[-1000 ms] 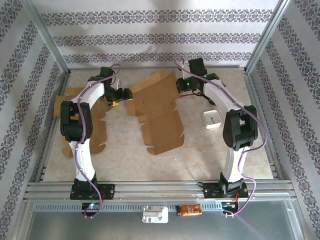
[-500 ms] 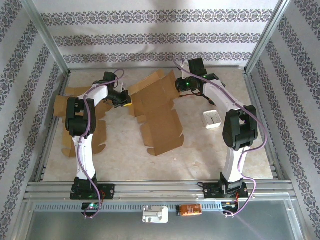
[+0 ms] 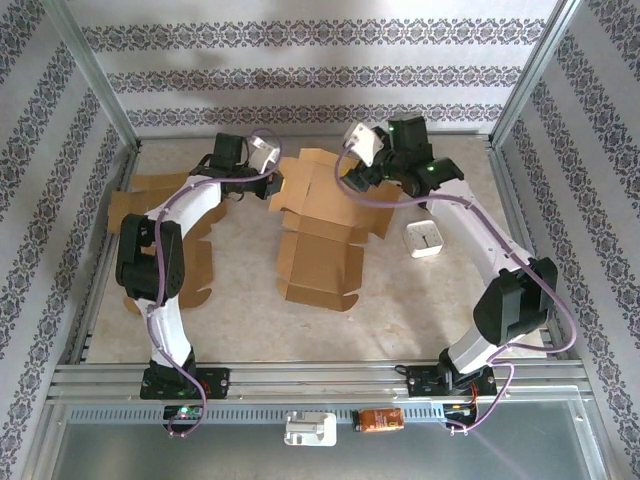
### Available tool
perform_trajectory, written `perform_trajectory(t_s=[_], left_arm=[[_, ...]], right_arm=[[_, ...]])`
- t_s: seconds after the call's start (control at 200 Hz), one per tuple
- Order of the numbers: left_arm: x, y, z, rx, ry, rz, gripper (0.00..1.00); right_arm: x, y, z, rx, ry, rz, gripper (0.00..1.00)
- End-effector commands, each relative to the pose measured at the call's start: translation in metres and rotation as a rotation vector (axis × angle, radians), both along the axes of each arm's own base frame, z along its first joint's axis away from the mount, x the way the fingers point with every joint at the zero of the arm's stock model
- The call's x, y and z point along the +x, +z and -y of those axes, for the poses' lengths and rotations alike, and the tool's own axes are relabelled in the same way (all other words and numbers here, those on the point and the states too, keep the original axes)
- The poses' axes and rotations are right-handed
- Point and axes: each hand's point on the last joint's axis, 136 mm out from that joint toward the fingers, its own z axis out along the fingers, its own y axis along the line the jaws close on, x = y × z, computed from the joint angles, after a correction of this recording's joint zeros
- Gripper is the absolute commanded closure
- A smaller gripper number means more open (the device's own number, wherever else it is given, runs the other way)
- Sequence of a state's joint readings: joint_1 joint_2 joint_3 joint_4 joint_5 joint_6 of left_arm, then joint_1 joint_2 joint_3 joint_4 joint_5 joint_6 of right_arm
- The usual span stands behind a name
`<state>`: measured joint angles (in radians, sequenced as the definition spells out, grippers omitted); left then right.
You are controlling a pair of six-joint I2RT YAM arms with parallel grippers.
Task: Fold the paper box
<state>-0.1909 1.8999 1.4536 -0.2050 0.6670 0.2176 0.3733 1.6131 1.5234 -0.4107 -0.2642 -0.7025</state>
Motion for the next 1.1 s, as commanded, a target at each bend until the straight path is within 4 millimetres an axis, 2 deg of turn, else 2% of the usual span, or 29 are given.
perform_trajectory(t_s=[0.0,0.14,0.26,0.31,0.43,0.55,0.68,0.774,0.844,0.874,0.954,0.979,1.044,1.094], left_arm=[[0.003,0.018,0.010,0.107,-0.115,0.297,1.00],[0.000,0.025,0.013,0.129,-0.121,0.379,1.00],[-0.002,0.024,0.011,0.145,-0.120,0.380,1.00],[-0.003,0.023,0.010,0.149,-0.123,0.379,1.00],[-0.006,0.017,0.009,0.155,-0.129,0.368,1.00],[-0.005,0.014,0.008,0.149,-0.108,0.352,1.00],[-0.002,0.017,0.009,0.131,-0.095,0.355,1.00],[0.000,0.022,0.011,0.105,-0.087,0.361,1.00],[0.000,0.029,0.012,0.062,-0.058,0.349,1.00],[-0.001,0.034,0.013,0.032,-0.046,0.339,0.93],[-0.009,0.058,0.017,-0.086,-0.012,0.319,0.59],[-0.013,0.066,0.017,-0.134,0.011,0.303,0.52],[-0.019,0.086,0.012,-0.253,0.101,0.245,0.37],[-0.024,0.098,0.006,-0.354,0.199,0.155,0.32]], right_arm=[[0.000,-0.038,-0.004,-0.245,0.216,0.037,0.15],[0.022,-0.048,0.004,-0.285,0.173,0.025,0.16],[0.018,-0.060,0.000,-0.264,0.198,-0.048,0.21],[0.020,-0.064,-0.001,-0.235,0.190,-0.069,0.28],[0.026,-0.071,0.000,-0.188,0.154,-0.117,0.52],[0.027,-0.080,0.003,-0.193,0.144,-0.139,0.68],[0.024,-0.081,0.006,-0.206,0.134,-0.138,0.81],[0.028,-0.076,0.007,-0.246,0.108,-0.102,0.99],[0.035,-0.069,0.010,-0.292,0.053,-0.056,1.00],[0.037,-0.065,0.011,-0.317,0.038,-0.032,1.00],[0.037,-0.053,0.010,-0.381,0.020,0.051,1.00],[0.036,-0.050,0.009,-0.403,0.017,0.084,1.00],[0.035,-0.041,0.008,-0.456,0.007,0.168,1.00],[0.035,-0.038,0.008,-0.495,-0.002,0.221,1.00]])
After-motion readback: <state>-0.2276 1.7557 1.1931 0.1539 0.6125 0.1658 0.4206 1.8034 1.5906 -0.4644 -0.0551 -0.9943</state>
